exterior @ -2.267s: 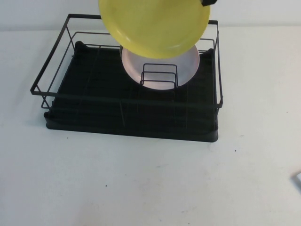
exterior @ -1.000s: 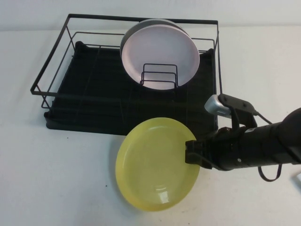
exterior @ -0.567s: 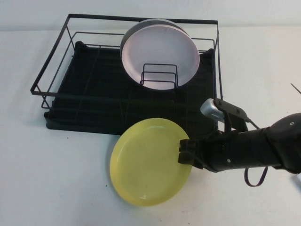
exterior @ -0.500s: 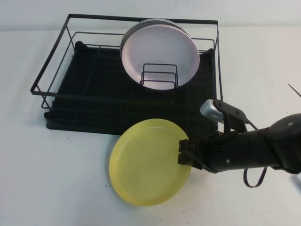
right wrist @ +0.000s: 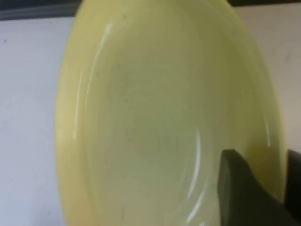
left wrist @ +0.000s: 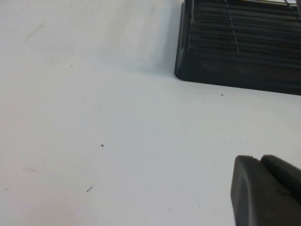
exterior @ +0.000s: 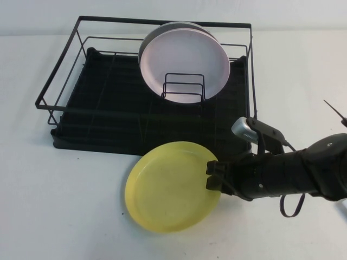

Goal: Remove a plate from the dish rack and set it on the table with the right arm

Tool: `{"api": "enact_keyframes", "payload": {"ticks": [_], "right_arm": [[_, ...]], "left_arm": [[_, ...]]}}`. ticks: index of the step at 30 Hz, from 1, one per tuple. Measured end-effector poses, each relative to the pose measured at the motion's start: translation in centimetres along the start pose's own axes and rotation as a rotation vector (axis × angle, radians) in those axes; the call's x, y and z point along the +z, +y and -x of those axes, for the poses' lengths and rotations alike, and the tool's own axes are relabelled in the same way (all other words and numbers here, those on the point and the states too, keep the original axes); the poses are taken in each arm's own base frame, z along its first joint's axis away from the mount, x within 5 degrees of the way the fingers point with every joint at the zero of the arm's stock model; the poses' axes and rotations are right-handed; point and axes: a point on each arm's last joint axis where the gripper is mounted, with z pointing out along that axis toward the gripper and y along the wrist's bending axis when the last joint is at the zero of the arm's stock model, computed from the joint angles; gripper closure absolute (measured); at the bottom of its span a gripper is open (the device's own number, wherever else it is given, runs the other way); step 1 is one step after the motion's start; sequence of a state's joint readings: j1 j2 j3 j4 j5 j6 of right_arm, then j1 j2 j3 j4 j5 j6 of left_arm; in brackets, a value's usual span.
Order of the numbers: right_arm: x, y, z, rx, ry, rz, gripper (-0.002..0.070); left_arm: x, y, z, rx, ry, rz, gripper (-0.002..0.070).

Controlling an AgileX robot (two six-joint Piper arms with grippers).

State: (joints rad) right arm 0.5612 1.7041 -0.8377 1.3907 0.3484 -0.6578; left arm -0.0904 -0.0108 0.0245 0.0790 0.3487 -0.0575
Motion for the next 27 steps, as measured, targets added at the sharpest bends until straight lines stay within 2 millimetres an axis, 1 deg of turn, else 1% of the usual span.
{"api": "enact_keyframes", "payload": {"ticks": [6,8,11,15,17,18,19,21,23,25,27], "right_arm": [[0.0,-0.5,0.5,-0.003,-0.058,-0.048,0.0407],[0.0,-0.6,0.7,-0.003,-0.078,-0.063,0.0376],[0.0,-0.8,0.9,-0.005,-0.102,-0.082,0.0359],[-0.3,-0.5,0.8,-0.035,-0.089,-0.071,0.0360],[-0.8,0.0,0.8,-0.085,-0.076,-0.048,0.0390],[-1.3,0.5,0.9,-0.119,-0.076,-0.034,0.0424],[-1.9,0.9,0.9,-0.148,-0.082,-0.022,0.0461],[-3.3,1.8,1.0,-0.207,-0.099,0.003,0.0580],[-4.7,2.6,1.0,-0.258,-0.114,0.033,0.0640],[-6.5,3.6,0.8,-0.325,-0.128,0.066,0.0668],[-8.8,4.7,0.4,-0.416,-0.144,0.102,0.0681]], "left_arm": [[0.0,0.0,0.0,0.000,0.000,0.000,0.0679],[0.0,0.0,0.0,0.000,0.000,0.000,0.0679],[0.0,0.0,0.0,0.000,0.000,0.000,0.0679],[0.0,0.0,0.0,0.000,0.000,0.000,0.0679],[0.0,0.0,0.0,0.000,0.000,0.000,0.0679],[0.0,0.0,0.0,0.000,0.000,0.000,0.0679],[0.0,0.0,0.0,0.000,0.000,0.000,0.0679],[0.0,0.0,0.0,0.000,0.000,0.000,0.0679],[0.0,0.0,0.0,0.000,0.000,0.000,0.0679],[0.0,0.0,0.0,0.000,0.000,0.000,0.0679],[0.0,0.0,0.0,0.000,0.000,0.000,0.0679]]}}
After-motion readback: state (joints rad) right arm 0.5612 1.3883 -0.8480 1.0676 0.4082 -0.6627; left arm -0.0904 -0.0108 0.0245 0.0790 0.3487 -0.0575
